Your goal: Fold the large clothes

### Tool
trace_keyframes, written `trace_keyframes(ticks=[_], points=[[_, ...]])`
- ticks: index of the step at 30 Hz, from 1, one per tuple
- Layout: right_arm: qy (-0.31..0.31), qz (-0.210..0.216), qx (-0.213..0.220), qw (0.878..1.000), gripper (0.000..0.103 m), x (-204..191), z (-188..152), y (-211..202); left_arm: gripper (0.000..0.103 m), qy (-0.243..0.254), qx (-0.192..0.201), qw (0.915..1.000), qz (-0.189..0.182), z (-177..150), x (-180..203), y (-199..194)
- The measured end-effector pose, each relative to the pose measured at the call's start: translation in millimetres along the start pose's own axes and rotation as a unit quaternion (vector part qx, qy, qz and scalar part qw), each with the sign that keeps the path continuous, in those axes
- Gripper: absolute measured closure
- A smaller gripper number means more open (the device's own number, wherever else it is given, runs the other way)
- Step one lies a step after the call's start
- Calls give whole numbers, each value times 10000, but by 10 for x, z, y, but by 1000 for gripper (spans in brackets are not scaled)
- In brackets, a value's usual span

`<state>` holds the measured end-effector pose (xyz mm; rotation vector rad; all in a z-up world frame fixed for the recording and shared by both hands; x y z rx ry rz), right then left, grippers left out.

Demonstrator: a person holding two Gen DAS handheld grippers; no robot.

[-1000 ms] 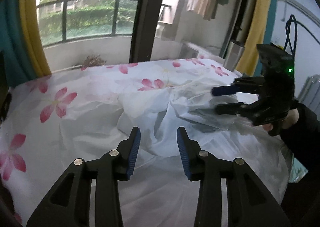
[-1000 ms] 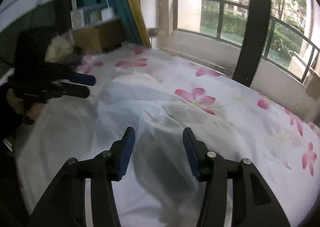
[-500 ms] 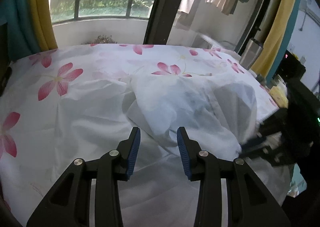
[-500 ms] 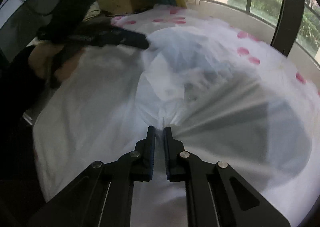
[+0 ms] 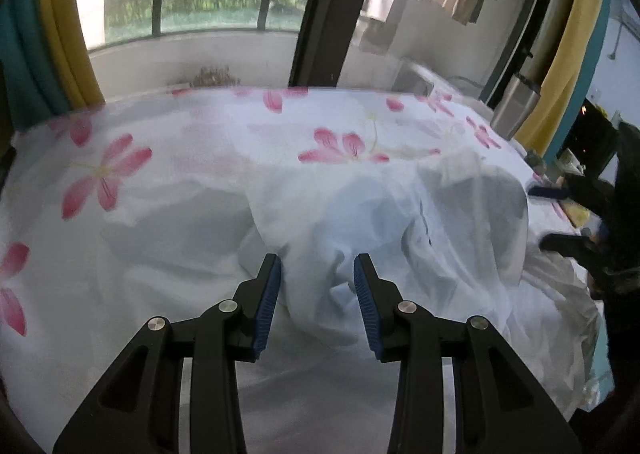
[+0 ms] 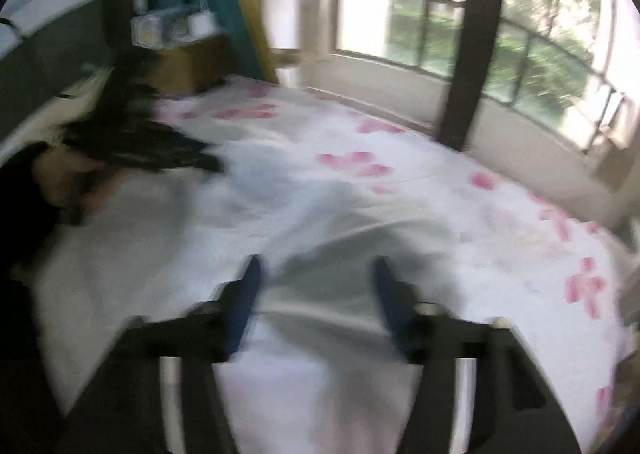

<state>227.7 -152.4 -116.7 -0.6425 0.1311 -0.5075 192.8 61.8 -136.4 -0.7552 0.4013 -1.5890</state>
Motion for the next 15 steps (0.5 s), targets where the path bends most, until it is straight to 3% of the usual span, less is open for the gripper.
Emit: trace_keyframes(ticks=[4, 7, 15], points=[[-529, -504, -474, 9962, 38, -9, -202, 249, 63, -149, -59, 9998, 119, -83, -101, -3], [-630, -390, -791, 9941, 38, -131, -381, 348, 63, -252, -96, 9995, 164, -151, -187, -10], [-119, -348, -843, 9958, 37, -50, -483, 171, 63, -265, -56, 9995, 129, -238, -194, -189]])
Point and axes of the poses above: each gripper's, at about its wrist camera, not at the fingertips, and y roughly the way its jaws point, x to its right, z to its top, the point moved 6 cm from there along y, roughly the way its jaws point, and after that the axes turned 7 degrees about x, right-handed, at the moved point
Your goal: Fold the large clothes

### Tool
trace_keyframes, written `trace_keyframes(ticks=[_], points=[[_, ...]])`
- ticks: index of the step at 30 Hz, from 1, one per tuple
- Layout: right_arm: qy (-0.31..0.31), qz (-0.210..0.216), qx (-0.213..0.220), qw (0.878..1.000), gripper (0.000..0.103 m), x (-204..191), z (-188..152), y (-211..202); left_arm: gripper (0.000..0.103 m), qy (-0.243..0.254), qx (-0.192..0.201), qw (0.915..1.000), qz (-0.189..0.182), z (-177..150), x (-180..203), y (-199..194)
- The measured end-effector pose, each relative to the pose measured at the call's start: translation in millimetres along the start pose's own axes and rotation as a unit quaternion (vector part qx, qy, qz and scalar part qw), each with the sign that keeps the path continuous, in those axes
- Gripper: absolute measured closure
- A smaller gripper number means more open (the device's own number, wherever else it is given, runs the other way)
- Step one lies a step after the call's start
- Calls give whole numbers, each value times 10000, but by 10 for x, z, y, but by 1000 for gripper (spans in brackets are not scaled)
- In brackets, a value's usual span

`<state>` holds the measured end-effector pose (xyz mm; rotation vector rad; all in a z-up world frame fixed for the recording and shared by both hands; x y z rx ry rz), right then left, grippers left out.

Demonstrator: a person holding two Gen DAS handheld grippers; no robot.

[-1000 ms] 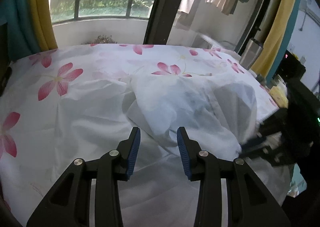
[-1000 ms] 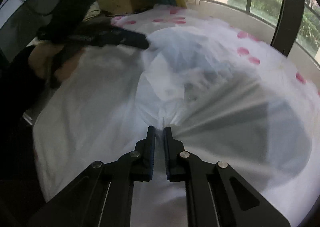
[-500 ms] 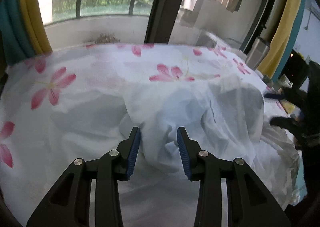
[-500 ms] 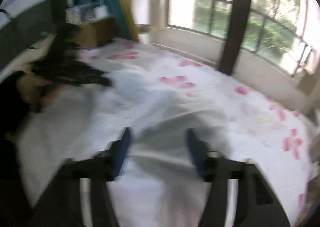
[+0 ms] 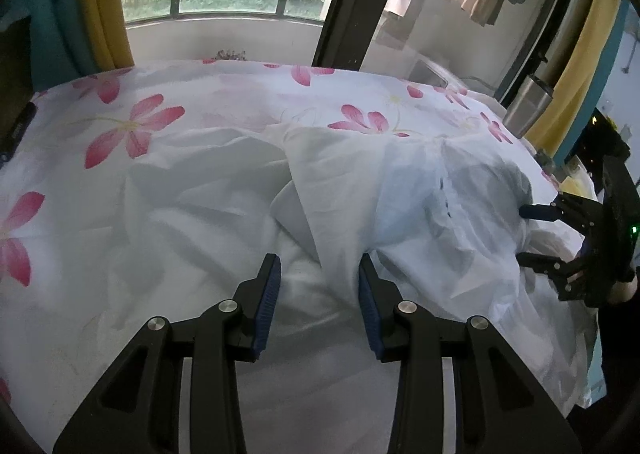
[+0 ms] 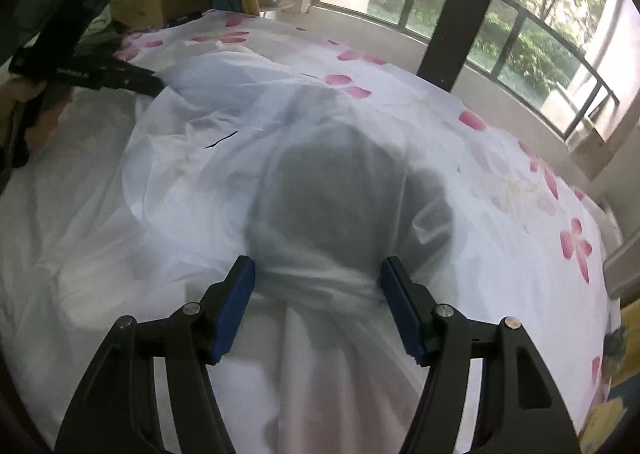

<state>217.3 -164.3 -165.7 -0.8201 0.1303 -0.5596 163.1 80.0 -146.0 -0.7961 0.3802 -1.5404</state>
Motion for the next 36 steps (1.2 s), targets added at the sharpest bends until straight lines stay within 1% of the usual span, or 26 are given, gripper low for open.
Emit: trace_keyframes(ticks=[4, 10, 13, 17, 21, 25, 27, 28, 31, 33, 36], points=[[213, -116, 114, 9996, 37, 33, 10, -175, 63, -110, 141, 9998, -47, 1, -31, -183], [554, -355, 194, 9976, 37, 83, -73, -408, 63, -363, 252, 9986, 282, -78, -299, -430], [722, -530, 243, 9957, 37, 126, -116, -531, 63, -413, 290, 9972, 560, -174, -468, -624], [952, -728, 287, 9924, 37, 178, -178, -670, 63, -394, 399, 9958, 724, -311, -626, -918], [1073, -922, 328, 9894, 37, 190, -229, -806, 63, -446, 548, 9942, 814, -460, -745, -1168], [1107, -1140, 304, 9868, 37, 178, -322, -945, 61, -700, 629, 9916, 884, -671, -870, -1400], [1167, -1259, 313, 9847, 37, 192, -380, -1034, 54, -747, 658, 9910, 896, -772, -885, -1467], [1204, -1321, 320, 9834, 37, 201, -411, -1077, 53, -753, 652, 9908, 917, -823, -886, -1488], [1359, -1558, 301, 9779, 37, 256, -537, -1210, 52, -716, 546, 9915, 938, -959, -871, -1488], [1460, -1718, 244, 9740, 37, 300, -641, -1299, 52, -638, 437, 9915, 1051, -1047, -851, -1455], [1584, -1969, 159, 9674, 37, 373, -821, -1454, 52, -590, 337, 9914, 1120, -1173, -838, -1429]])
Point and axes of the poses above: each gripper's, at about its wrist camera, not at the fingertips, and y roughly the way its jaws point, x to its right, z to its top, the point moved 6 cm from there along y, roughly the way its jaws point, and after that the axes turned 7 degrees about x, right-handed, at the moved point
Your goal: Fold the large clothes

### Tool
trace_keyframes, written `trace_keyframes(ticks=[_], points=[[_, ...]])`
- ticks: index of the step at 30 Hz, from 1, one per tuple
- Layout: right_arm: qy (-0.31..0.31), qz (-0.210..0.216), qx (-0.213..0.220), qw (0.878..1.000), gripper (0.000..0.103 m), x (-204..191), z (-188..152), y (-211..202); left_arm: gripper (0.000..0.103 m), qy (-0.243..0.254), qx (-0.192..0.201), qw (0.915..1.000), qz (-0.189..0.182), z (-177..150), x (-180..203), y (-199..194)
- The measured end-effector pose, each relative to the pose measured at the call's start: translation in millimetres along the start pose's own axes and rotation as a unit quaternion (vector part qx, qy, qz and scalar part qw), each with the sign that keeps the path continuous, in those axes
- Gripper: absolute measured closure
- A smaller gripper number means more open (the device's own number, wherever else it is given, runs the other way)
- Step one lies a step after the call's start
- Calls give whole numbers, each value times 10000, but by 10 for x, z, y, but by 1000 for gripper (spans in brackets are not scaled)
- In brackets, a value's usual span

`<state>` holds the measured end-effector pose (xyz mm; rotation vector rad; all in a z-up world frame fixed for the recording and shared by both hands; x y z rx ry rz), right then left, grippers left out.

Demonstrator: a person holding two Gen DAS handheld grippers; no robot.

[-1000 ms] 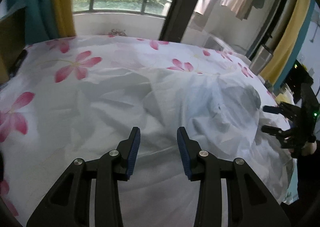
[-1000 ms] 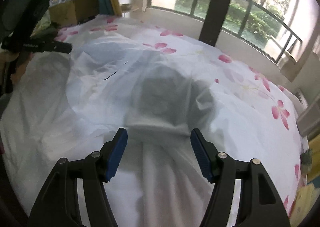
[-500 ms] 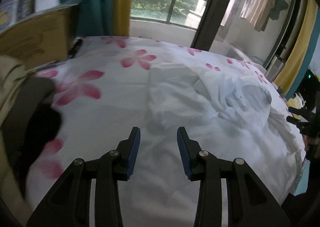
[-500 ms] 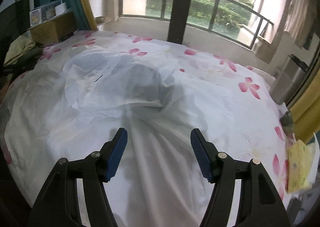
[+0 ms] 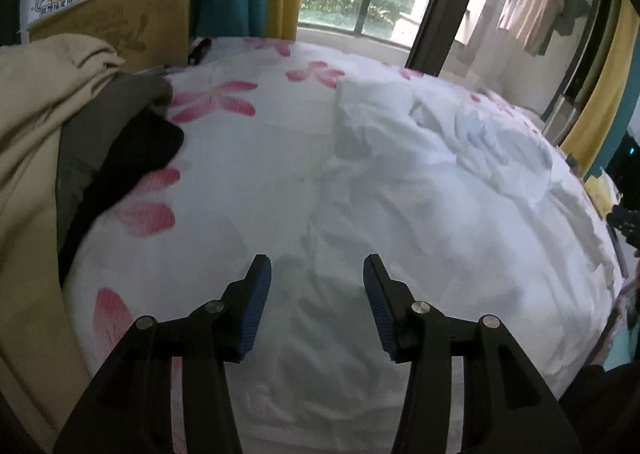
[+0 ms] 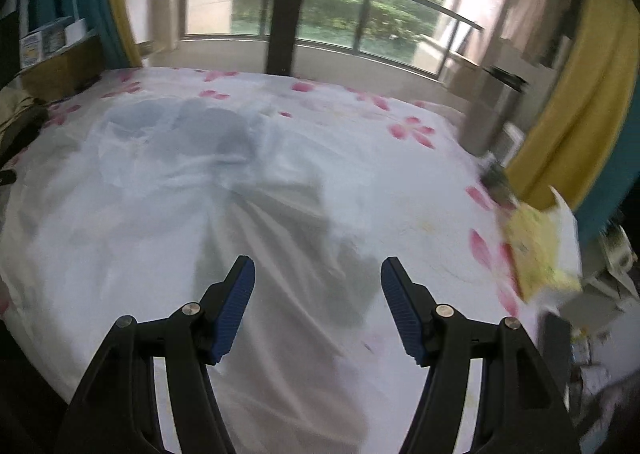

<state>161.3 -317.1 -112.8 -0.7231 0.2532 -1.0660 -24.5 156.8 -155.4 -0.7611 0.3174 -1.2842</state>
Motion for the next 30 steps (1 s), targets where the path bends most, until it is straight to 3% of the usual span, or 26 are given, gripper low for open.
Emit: trace_keyframes(ticks=[4, 11, 23, 25, 27, 29, 30], points=[[210, -335, -137, 9991, 37, 245, -190, -130, 52, 51, 86, 9999, -29, -107, 12, -82], [566, -428, -415, 9966, 30, 422, -539, -166, 52, 398, 71, 9992, 24, -227, 36, -175], [843, 65, -725, 9938, 30, 236, -1017, -173, 52, 798, 21, 9960, 401, -388, 116, -284], [884, 129, -614, 9941, 30, 152, -1037, -180, 53, 872, 44, 9951, 466, -401, 127, -290], [903, 160, -538, 9943, 38, 82, -1032, -209, 53, 874, 59, 9951, 460, -409, 123, -305], [887, 323, -456, 9945, 69, 17, -1006, -248, 54, 910, 71, 9948, 455, -420, 131, -319], [866, 382, -442, 9945, 80, -5, -997, -251, 60, 934, 72, 9945, 458, -422, 131, -319]])
Point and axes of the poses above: each gripper's, at about its wrist camera, not at the fingertips, and y roughly the way its jaws point, x to its right, z to its top, the point moved 6 cm from there along y, roughly the way its jaws point, and after that the axes turned 7 degrees about x, right-handed, at the moved point
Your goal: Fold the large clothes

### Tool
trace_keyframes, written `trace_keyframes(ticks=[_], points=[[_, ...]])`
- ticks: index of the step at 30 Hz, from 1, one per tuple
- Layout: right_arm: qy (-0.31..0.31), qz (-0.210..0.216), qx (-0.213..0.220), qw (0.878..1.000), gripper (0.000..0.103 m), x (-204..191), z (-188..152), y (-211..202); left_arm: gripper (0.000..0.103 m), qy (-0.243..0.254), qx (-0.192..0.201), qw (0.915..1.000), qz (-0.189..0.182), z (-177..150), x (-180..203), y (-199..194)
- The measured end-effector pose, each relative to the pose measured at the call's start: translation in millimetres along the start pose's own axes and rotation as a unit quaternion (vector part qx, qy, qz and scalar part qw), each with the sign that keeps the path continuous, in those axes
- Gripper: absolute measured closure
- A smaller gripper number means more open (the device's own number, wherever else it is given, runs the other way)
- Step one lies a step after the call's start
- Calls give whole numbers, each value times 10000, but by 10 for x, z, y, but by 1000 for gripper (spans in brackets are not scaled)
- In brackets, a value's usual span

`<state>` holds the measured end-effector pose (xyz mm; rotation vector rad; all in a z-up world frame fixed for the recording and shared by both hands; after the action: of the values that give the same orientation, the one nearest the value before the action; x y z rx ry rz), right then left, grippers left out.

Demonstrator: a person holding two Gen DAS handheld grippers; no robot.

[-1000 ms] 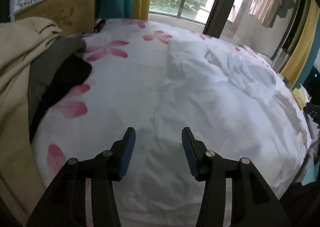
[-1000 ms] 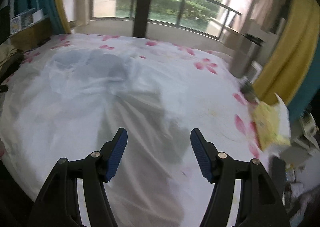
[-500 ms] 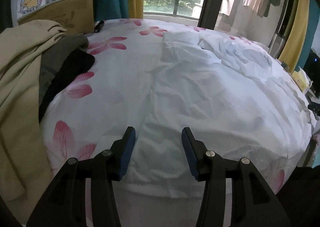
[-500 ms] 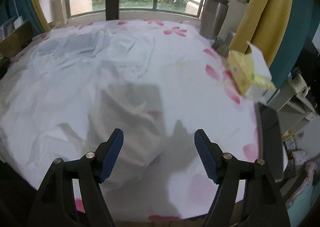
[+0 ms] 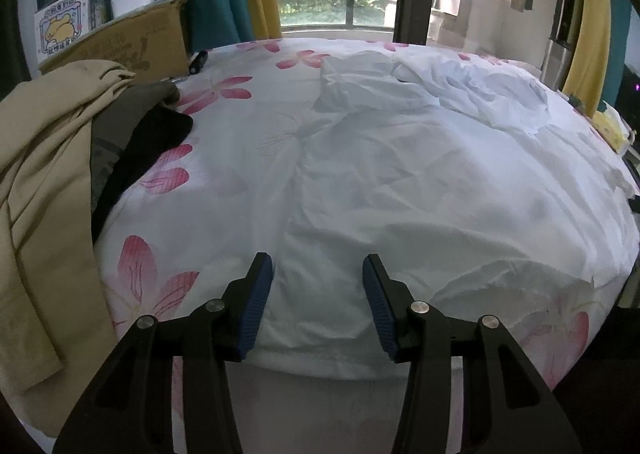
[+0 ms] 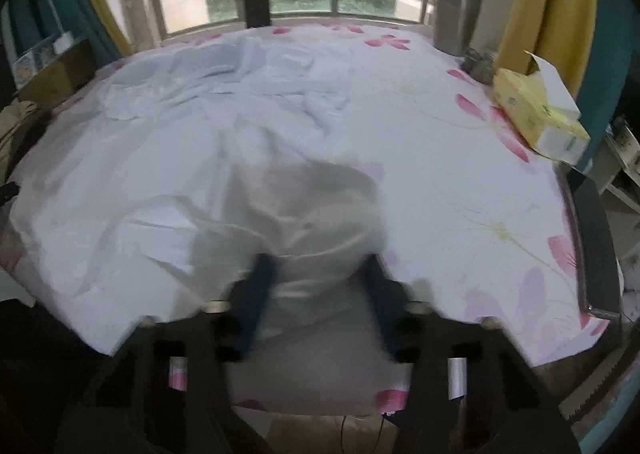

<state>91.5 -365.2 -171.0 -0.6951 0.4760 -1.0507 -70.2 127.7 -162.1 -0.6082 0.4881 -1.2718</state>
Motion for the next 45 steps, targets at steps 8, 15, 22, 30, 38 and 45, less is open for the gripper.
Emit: trace_keyframes(ticks=[8, 15, 22, 30, 38, 45], points=[[133, 293, 432, 9986, 99, -31, 194, -187, 100, 39, -56, 9986, -518, -12, 89, -121], [135, 123, 1053, 9943, 99, 81, 612, -400, 100, -551, 635, 9911, -1034, 357, 106, -454], [117, 147, 1284, 9915, 99, 91, 828, -404, 100, -458, 1168, 9863, -1072, 757, 165, -702], [127, 199, 1503, 9884, 99, 198, 1106, -367, 100, -360, 1434, 9840, -990, 1098, 147, -666], [207, 236, 1656, 9857, 99, 333, 1433, -171, 100, -530, 1518, 9827, -915, 1388, 31, -446], [309, 292, 1746, 9837, 99, 424, 1724, 87, 100, -696, 1591, 9816, -790, 1633, -39, -161]])
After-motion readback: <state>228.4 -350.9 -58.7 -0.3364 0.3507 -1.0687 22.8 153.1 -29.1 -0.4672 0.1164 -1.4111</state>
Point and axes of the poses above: each gripper's, at about its wrist camera, not at the fingertips, and y roughly the way its jaws point, x to its right, z to its top, the point moved 6 cm from there along y, roughly the way its jaws point, and after that the axes turned 7 degrees about x, right-handed, at the moved point
